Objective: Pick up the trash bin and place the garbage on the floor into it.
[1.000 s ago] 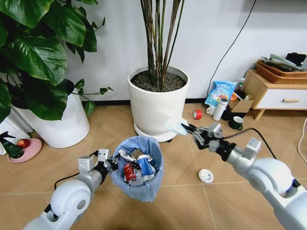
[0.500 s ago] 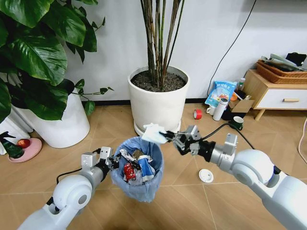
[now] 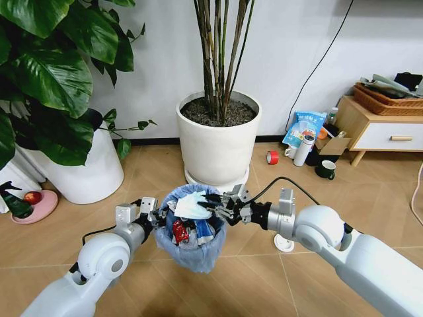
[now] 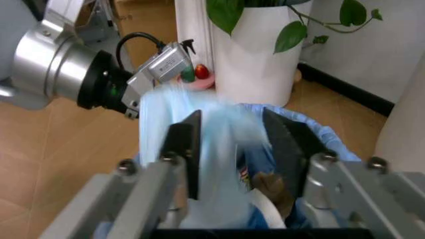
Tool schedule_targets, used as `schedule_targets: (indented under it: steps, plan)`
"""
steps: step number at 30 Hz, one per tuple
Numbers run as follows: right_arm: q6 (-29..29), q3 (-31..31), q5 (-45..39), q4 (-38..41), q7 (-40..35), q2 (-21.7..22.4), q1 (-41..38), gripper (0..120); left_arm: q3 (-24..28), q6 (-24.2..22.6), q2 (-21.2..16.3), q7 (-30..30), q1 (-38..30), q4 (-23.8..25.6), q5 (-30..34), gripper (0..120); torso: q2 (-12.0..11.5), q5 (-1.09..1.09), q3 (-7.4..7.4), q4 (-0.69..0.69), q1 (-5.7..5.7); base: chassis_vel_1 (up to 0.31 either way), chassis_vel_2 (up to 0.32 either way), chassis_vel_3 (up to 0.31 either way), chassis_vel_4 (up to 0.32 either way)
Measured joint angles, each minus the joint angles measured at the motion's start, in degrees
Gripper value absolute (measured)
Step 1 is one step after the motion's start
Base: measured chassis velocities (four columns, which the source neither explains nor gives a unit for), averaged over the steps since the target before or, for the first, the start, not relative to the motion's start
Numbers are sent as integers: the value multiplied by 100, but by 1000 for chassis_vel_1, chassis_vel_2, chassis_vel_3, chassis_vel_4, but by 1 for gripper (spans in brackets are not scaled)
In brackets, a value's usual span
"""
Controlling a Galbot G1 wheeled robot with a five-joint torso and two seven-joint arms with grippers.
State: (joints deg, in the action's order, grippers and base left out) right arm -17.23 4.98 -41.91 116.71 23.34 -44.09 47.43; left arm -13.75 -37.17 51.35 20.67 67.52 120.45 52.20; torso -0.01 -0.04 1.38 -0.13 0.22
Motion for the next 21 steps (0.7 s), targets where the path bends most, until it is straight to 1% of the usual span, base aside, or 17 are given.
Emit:
schedule_targets:
  steps: [1, 2, 4, 5, 6, 8, 10, 11, 12, 13, 14, 17, 18, 21]
  plan:
    - [0, 0, 0, 0, 0, 0, 0, 38, 0, 0, 0, 0, 0, 0, 0, 0, 0, 0, 0, 0, 0, 0, 0, 0, 0]
    - [1, 44, 1, -50, -3, -37, -56, 41, -10, 1, 3, -3, 3, -2, 0, 0, 0, 0, 0, 0, 0, 0, 0, 0, 0]
    - [4, 115, 0, -115, -24, -116, -155, 50, -34, 4, 4, -9, 6, -7, 0, 0, 0, 0, 0, 0, 0, 0, 0, 0, 0]
    - [9, 141, -4, -126, -44, -149, -196, 56, -45, 6, 4, -12, 8, -8, 0, 0, 0, 0, 0, 0, 0, 0, 0, 0, 0]
    - [9, 141, -4, -126, -44, -149, -196, 56, -45, 6, 4, -12, 8, -8, 0, 0, 0, 0, 0, 0, 0, 0, 0, 0, 0]
    - [18, 159, -12, -130, -116, -226, -257, 67, -69, 10, 15, -14, 18, -9, -1, 0, 0, -1, 0, 0, 0, 0, 0, 0, 0]
    - [21, 152, -16, -130, -141, -245, -264, 68, -78, 11, 21, -15, 21, -9, -1, 0, 0, 0, 0, 0, 0, 0, 0, 0, 0]
    - [27, 58, -50, -120, -288, -303, -257, 77, -120, 13, 52, -15, 34, -15, -7, 0, 0, 0, 0, 1, 0, 0, 0, 0, 0]
    - [28, -69, -71, -94, -437, -332, -208, 78, -143, 14, 66, -15, 43, -18, -11, 0, 0, 0, 0, 2, 0, 0, 0, 0, 0]
    - [27, -267, -103, -51, -630, -348, -94, 85, -179, 16, 80, -16, 57, -19, -16, 0, 0, -1, 0, 2, 0, 0, 0, 0, 0]
    - [27, -267, -103, -51, -630, -348, -94, 85, -179, 16, 80, -16, 57, -19, -16, 0, 0, -1, 0, 2, 0, 0, 0, 0, 0]
    - [15, -814, -118, 26, -1076, -268, 335, 97, -268, 23, 95, -18, 101, -20, -38, 0, 0, 0, 0, 0, 0, 0, 0, 0, 0]
    - [15, -814, -118, 26, -1076, -268, 335, 97, -268, 23, 95, -18, 101, -20, -38, 0, 0, 0, 0, 0, 0, 0, 0, 0, 0]
    - [9, -1353, -131, -46, -1458, -200, 791, 100, -327, 30, 107, -21, 129, -7, -51, 0, 0, 1, 0, 0, 0, 0, 0, 0, 0]
